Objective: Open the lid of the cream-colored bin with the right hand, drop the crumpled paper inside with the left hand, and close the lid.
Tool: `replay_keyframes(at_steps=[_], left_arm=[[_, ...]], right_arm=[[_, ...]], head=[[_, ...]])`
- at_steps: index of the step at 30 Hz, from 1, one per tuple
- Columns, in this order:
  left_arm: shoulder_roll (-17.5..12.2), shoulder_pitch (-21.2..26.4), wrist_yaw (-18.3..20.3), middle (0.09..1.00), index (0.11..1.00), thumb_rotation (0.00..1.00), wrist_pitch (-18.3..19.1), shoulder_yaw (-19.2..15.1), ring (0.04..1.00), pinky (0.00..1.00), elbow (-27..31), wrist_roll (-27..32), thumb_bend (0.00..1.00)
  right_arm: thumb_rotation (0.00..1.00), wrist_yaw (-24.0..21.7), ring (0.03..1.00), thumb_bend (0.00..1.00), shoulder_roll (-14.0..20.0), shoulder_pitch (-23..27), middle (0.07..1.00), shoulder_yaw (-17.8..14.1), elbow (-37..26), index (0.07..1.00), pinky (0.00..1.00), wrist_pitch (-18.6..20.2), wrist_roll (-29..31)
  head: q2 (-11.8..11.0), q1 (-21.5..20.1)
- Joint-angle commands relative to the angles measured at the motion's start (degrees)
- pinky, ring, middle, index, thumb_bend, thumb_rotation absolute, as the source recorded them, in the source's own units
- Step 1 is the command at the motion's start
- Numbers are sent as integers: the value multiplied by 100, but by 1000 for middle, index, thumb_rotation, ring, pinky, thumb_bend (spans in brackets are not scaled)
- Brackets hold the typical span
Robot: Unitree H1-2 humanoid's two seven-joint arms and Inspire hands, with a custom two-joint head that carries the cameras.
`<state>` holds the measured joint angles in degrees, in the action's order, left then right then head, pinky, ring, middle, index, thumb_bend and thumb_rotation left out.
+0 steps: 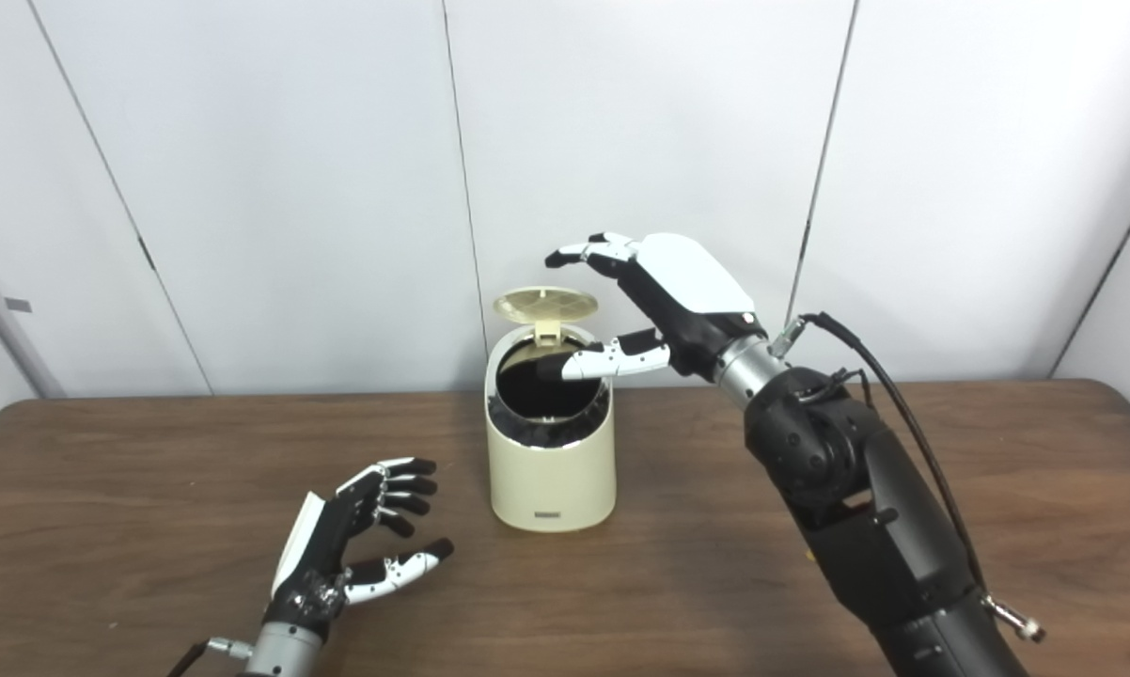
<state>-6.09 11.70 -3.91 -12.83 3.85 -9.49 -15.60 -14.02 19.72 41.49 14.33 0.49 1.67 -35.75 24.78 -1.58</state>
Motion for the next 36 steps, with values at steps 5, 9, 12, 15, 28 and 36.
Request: replay_keyframes(at_steps=[5, 9, 12, 15, 28, 36], left_arm=[[73, -35, -54, 700, 750, 0, 16, -20, 650, 533, 219, 16, 660], [71, -45, -49, 699, 755, 0, 42, -29, 647, 531, 242, 12, 657], [70, -50, -37, 699, 758, 0, 60, -30, 644, 532, 238, 25, 657], [72, -45, -40, 698, 758, 0, 57, -27, 641, 530, 228, 20, 660], [95, -86, -57, 693, 753, 0, 123, -18, 637, 520, 289, -7, 662], [135, -82, -84, 694, 749, 1, 150, -12, 640, 522, 289, -38, 667]], right_arm=[[745, -126, 934, 682, 80, 231, 824, -25, -314, 784, 845, -55, -13], [739, -48, 911, 678, 63, 155, 794, -48, -272, 753, 795, -221, 80], [715, -7, 886, 664, 58, 90, 758, -66, -267, 720, 761, -316, 143], [721, -76, 881, 652, 64, 41, 743, -59, -307, 700, 759, -291, 130], [711, -88, 813, 651, 136, -114, 636, -37, -271, 608, 968, -564, 162], [709, -236, 805, 621, 191, -217, 613, 67, -311, 576, 970, -583, 148]], head=[[52, -1], [78, 7], [100, 6], [100, 6], [206, 35], [240, 54]])
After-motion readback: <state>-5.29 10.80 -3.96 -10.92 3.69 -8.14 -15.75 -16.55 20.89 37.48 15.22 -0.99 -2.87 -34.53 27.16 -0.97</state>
